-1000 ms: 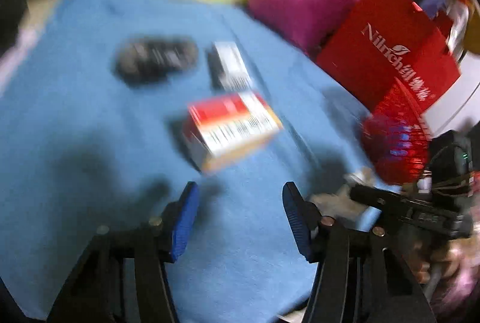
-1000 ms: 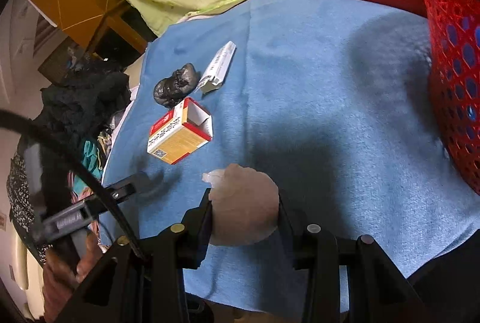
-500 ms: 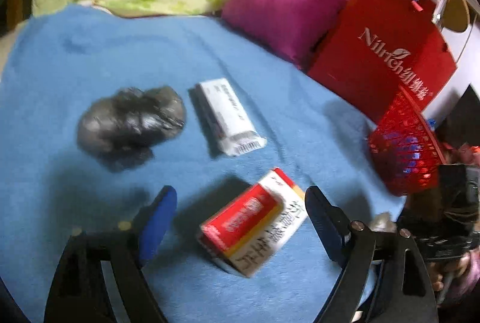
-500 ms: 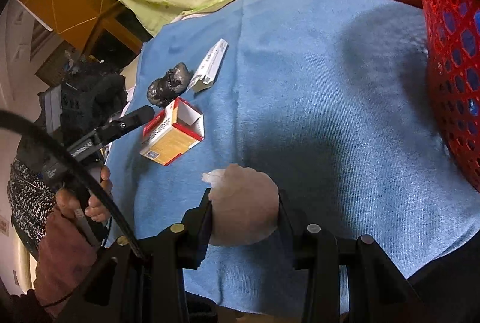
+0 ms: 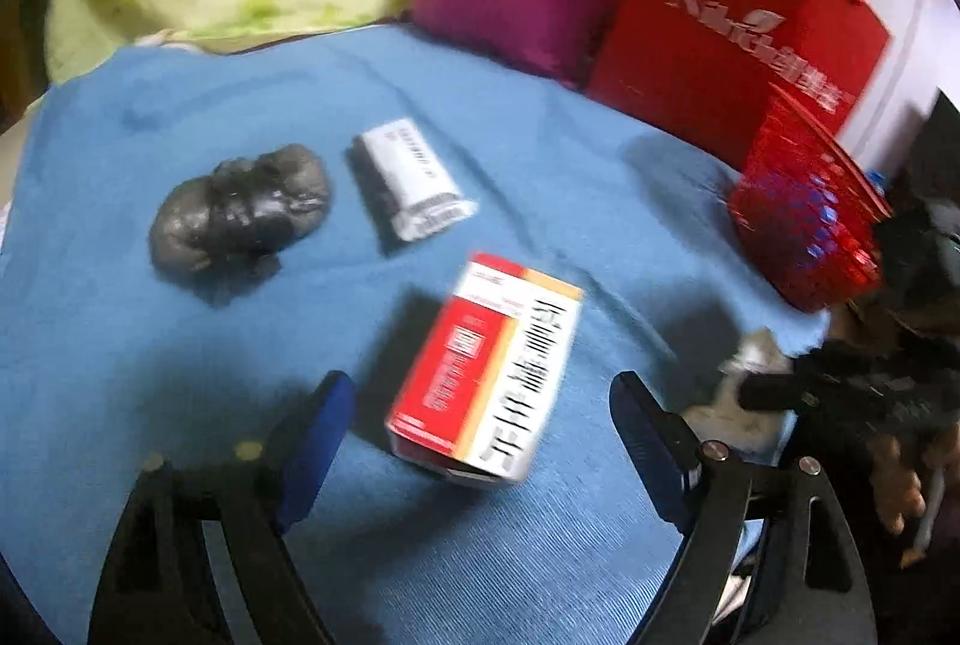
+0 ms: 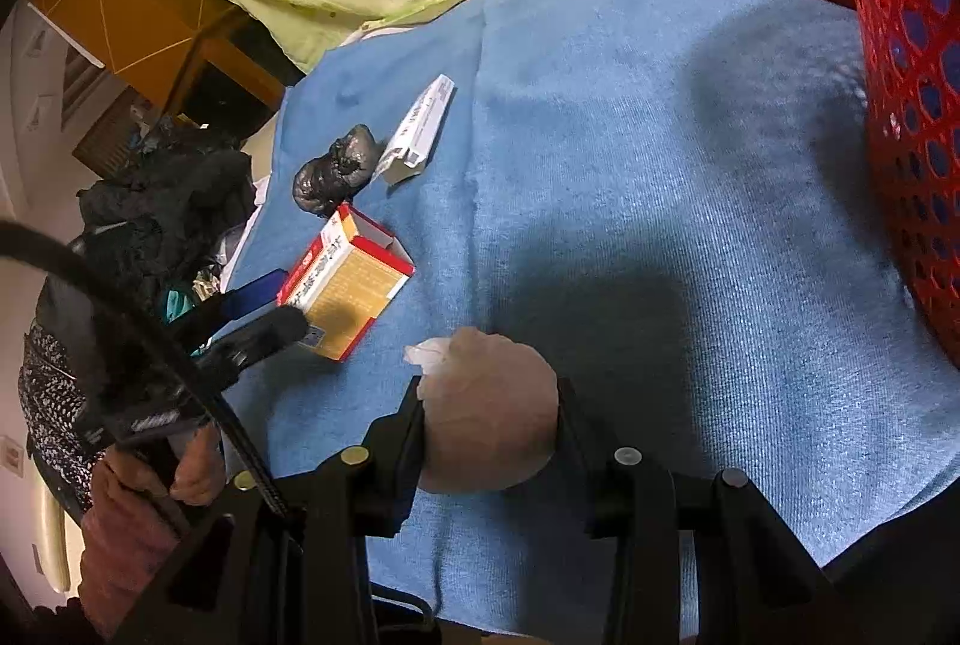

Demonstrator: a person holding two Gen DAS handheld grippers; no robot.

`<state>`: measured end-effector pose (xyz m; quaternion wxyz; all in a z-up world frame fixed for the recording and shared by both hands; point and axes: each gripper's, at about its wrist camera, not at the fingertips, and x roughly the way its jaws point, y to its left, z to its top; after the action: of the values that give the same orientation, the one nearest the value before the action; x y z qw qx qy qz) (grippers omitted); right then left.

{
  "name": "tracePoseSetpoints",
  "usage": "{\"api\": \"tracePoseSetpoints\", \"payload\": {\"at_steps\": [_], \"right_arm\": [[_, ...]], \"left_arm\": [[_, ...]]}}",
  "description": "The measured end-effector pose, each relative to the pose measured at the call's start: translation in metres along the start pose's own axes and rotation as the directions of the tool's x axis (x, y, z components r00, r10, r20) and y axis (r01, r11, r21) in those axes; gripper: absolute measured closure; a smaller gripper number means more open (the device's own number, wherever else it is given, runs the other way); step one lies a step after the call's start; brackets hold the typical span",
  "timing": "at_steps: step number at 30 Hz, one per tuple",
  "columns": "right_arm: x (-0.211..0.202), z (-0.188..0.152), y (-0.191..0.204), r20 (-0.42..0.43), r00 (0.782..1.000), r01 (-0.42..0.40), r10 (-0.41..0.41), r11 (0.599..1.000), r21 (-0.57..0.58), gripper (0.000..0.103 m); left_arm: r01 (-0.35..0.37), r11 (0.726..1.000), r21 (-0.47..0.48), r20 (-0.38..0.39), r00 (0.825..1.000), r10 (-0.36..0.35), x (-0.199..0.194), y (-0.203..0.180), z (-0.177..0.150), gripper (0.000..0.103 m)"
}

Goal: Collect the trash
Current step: 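Carry the medicine box and white tissue up over the red mesh basket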

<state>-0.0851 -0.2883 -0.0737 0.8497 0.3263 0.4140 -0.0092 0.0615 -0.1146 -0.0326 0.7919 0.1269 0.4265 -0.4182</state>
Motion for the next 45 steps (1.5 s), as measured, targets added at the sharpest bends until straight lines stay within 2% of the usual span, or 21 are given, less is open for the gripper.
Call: {"api": "tracePoseSetpoints", "payload": {"at_steps": [1, 2, 6, 11, 14, 19, 23, 28, 33, 40, 45], "right_arm": [[-0.003, 0.0, 0.003, 0.01, 1.0, 0.0, 0.0, 1.0, -0.007, 0.061], [-0.007, 0.0, 0.005, 0.021, 1.0, 0.002, -0.002, 1.0, -0.016, 0.061], [-0.026, 0.002, 0.013, 0.069, 0.998, 0.015, -0.011, 0.998, -0.055, 0.061], [-0.058, 0.005, 0.024, 0.149, 0.989, 0.02, -0.006, 0.996, -0.091, 0.061], [-0.08, 0.007, 0.029, 0.202, 0.979, 0.023, 0.0, 0.993, -0.113, 0.061], [-0.125, 0.01, 0.034, 0.305, 0.952, 0.05, -0.001, 0.987, -0.152, 0.061], [-0.162, 0.009, 0.033, 0.382, 0.924, 0.063, 0.003, 0.985, -0.16, 0.061], [-0.211, 0.008, 0.026, 0.475, 0.88, 0.085, -0.004, 0.985, -0.149, 0.061], [-0.243, 0.005, 0.018, 0.532, 0.847, 0.097, -0.013, 0.987, -0.13, 0.061], [-0.271, 0.0, 0.006, 0.581, 0.813, 0.106, -0.022, 0.988, -0.11, 0.061], [-0.283, -0.004, -0.003, 0.601, 0.799, 0.105, -0.027, 0.99, -0.094, 0.061]], "left_arm": [[-0.017, 1.0, 0.004, -0.012, 1.0, 0.017, 0.003, -0.001, 0.001, 0.044], [-0.027, 1.0, 0.009, -0.03, 0.999, 0.027, 0.008, -0.004, 0.002, 0.044], [-0.056, 0.998, -0.016, -0.001, 0.998, 0.056, 0.004, -0.015, -0.002, 0.045], [-0.067, 0.993, -0.099, 0.104, 0.992, 0.077, -0.031, -0.032, -0.009, 0.046], [-0.101, 0.986, -0.129, 0.152, 0.981, 0.121, -0.053, -0.048, -0.008, 0.046], [-0.194, 0.974, -0.115, 0.222, 0.951, 0.215, -0.093, -0.085, 0.004, 0.045], [-0.252, 0.963, -0.099, 0.292, 0.918, 0.27, -0.123, -0.118, 0.022, 0.045], [-0.325, 0.942, -0.079, 0.349, 0.877, 0.331, -0.147, -0.154, 0.04, 0.045], [-0.39, 0.919, -0.063, 0.382, 0.841, 0.383, -0.157, -0.185, 0.052, 0.045], [-0.403, 0.915, -0.034, 0.403, 0.832, 0.382, -0.163, -0.221, 0.056, 0.045], [-0.401, 0.916, -0.014, 0.403, 0.836, 0.373, -0.159, -0.239, 0.061, 0.045]]}}
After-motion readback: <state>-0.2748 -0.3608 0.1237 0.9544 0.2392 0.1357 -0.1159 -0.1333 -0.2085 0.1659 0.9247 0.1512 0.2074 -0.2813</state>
